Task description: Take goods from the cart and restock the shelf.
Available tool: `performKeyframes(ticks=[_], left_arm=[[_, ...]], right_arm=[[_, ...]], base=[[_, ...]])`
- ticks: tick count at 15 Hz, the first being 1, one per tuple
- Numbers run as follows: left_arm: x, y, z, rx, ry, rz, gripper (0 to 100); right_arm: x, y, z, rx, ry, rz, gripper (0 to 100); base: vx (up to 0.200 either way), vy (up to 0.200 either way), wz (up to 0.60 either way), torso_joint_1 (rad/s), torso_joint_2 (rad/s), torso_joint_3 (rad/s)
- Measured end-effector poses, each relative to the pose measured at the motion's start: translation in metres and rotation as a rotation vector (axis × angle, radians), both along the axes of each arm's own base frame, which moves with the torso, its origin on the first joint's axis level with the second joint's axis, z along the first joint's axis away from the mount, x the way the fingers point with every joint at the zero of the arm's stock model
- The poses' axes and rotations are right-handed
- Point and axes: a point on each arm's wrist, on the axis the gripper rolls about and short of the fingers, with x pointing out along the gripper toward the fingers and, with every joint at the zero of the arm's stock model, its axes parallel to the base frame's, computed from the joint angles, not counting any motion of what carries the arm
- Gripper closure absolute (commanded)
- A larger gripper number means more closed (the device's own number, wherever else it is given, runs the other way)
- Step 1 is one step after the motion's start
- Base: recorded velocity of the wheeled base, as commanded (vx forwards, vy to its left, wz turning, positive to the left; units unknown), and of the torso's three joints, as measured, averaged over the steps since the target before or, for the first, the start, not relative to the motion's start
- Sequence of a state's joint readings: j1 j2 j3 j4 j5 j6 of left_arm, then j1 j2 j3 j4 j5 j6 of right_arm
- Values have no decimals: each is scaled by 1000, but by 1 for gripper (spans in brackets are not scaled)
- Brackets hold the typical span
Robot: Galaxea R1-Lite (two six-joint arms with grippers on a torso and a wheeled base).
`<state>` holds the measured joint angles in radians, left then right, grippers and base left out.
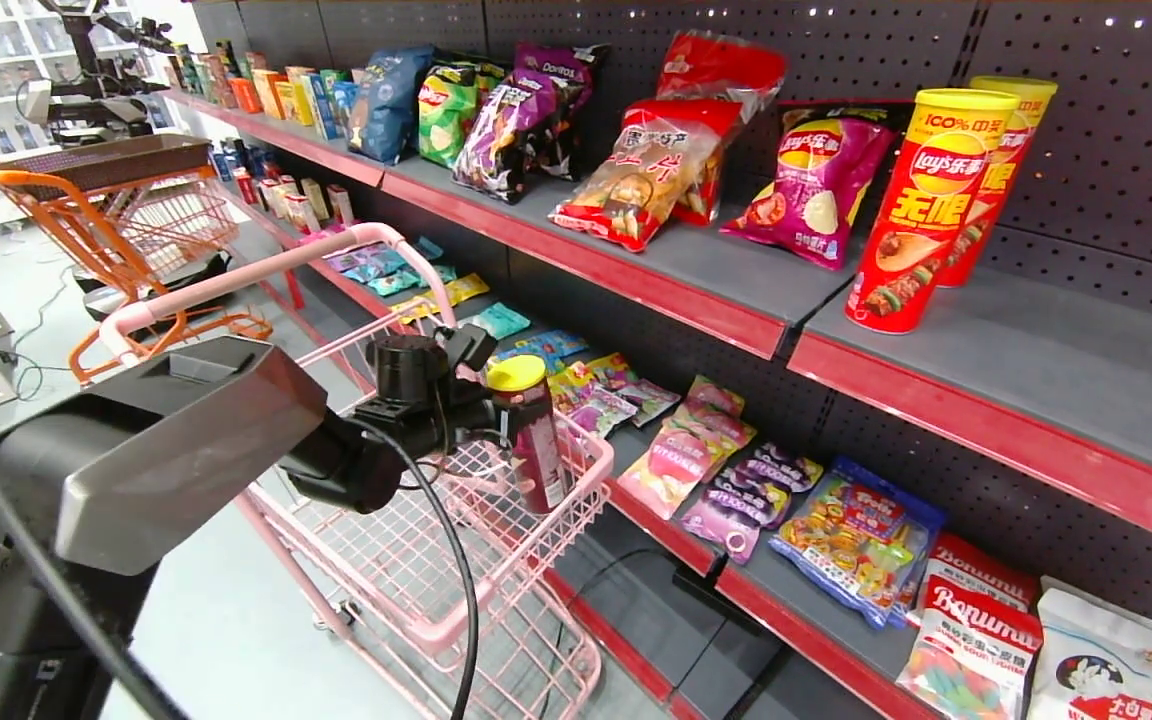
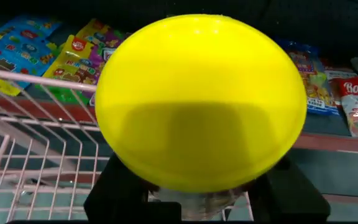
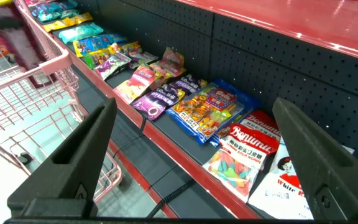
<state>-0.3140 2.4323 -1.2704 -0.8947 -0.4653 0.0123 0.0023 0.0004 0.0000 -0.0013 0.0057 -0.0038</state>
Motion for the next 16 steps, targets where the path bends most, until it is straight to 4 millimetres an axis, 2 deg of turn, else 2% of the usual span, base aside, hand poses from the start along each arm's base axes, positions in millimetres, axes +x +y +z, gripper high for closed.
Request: performKeyframes(ticks=[2, 4, 8, 10, 12, 14, 16], left_arm=[[-25, 15, 22, 3, 21, 31, 100], [-63, 32, 53, 7, 28, 71, 100], [-156, 64, 124, -21, -71, 147, 100], [-209, 81, 152, -27, -115, 200, 100], [-263, 98, 169, -20, -121, 247, 100], [-313, 114, 178, -4, -146, 311, 100], [-351, 128, 180, 15, -196, 462, 100]], right_arm=[[0, 0, 0, 1, 0, 1, 0], [0, 0, 0, 3, 0, -1, 0], [0, 0, 0, 1, 0, 0, 0], [0, 0, 0, 2, 0, -4, 0], [0, 0, 0, 1, 0, -4, 0], [0, 0, 0, 1, 1, -5, 0], [0, 0, 0, 1, 0, -5, 0]], base=[[0, 0, 0, 0, 0, 0], [0, 0, 0, 0, 0, 0], [0, 0, 0, 0, 0, 0], [0, 0, 0, 0, 0, 0], [0, 0, 0, 0, 0, 0], [0, 0, 0, 23, -65, -45], [0, 0, 0, 137, -383, -232]])
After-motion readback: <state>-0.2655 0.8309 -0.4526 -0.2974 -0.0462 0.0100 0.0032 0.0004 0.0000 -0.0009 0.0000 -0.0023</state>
